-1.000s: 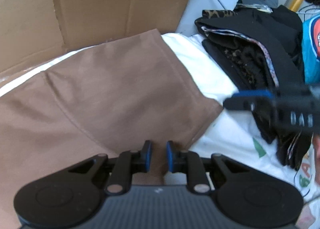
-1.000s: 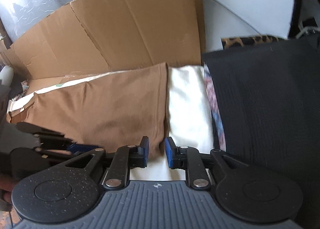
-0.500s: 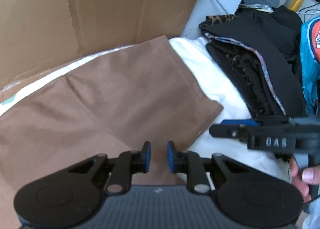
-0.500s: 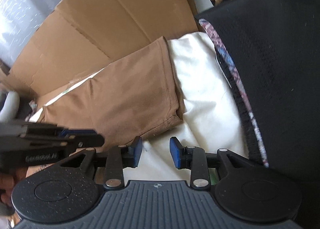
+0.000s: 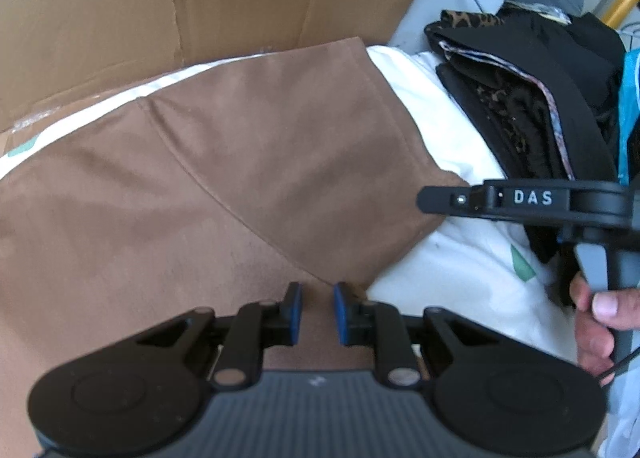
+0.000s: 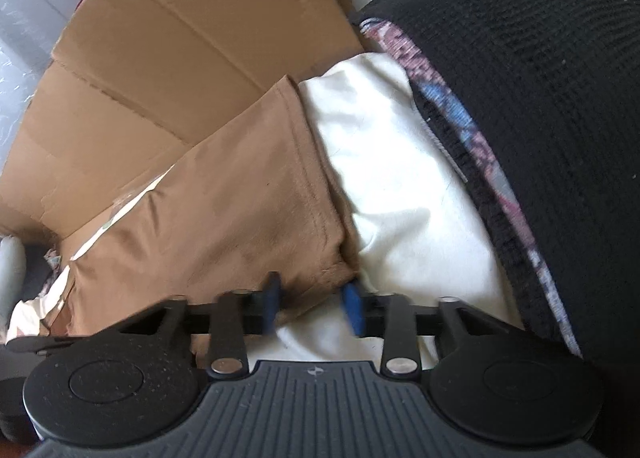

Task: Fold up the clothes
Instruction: 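Lift the held side edge with both tools and fold it over the shirt body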

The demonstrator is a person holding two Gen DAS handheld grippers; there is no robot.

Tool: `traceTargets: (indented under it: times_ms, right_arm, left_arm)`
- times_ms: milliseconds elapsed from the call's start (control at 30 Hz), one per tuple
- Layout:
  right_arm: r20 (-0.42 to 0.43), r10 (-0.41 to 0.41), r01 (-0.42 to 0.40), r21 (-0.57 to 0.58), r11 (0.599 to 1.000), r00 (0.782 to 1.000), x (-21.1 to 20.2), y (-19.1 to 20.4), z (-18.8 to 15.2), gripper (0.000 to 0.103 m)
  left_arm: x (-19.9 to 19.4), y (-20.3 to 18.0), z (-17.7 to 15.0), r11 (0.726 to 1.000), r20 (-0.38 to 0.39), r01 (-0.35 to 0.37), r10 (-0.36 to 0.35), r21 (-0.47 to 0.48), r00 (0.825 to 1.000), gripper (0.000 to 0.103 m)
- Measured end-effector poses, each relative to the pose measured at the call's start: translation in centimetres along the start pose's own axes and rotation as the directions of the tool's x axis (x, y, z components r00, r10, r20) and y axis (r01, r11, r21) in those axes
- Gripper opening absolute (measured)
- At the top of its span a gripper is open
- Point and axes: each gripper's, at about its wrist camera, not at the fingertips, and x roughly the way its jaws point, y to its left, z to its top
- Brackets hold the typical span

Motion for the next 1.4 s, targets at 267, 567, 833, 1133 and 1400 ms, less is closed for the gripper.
traceTargets:
  times_ms: [267, 567, 833, 1133, 1400]
  right_arm:
    - [0.082, -0.045, 0.047, -0.026, 0.999, 0.996, -1.3, -0.1, -0.1, 0.006]
    - [0.125, -0.028, 0.033, -0.038, 0.999, 0.992, -1.9, 0.1, 0.9, 0.004]
    - [0.150, 0.056, -0.047, -0.063, 0.997, 0.987, -3.4, 1.3, 2.2, 0.004]
    - [0.137, 0.162, -0.147, -0.113, 0.983, 0.977, -4.8, 3.5, 2.8, 0.004]
    - [0.098, 0.228, -0.211, -0.158, 0.965, 0.969, -5.8, 5.6, 2.9, 0.004]
  left_arm:
    - [-0.2, 0.1, -0.1, 1.000, 0.011, 0.017, -0.017, -0.008, 1.000, 0.018]
    - [-0.5, 0.0, -0.6, 0.999, 0.002, 0.046, -0.046, -0.006, 0.999, 0.018]
    - [-0.1, -0.1, -0.5, 0.997, -0.003, 0.070, -0.070, -0.022, 0.998, 0.016]
    - [0.4, 1.0, -1.1, 0.988, 0.017, 0.097, -0.096, -0.121, 0.995, 0.014]
    - [0.5, 2.2, -2.0, 0.959, 0.052, 0.134, -0.125, -0.248, 0.991, 0.013]
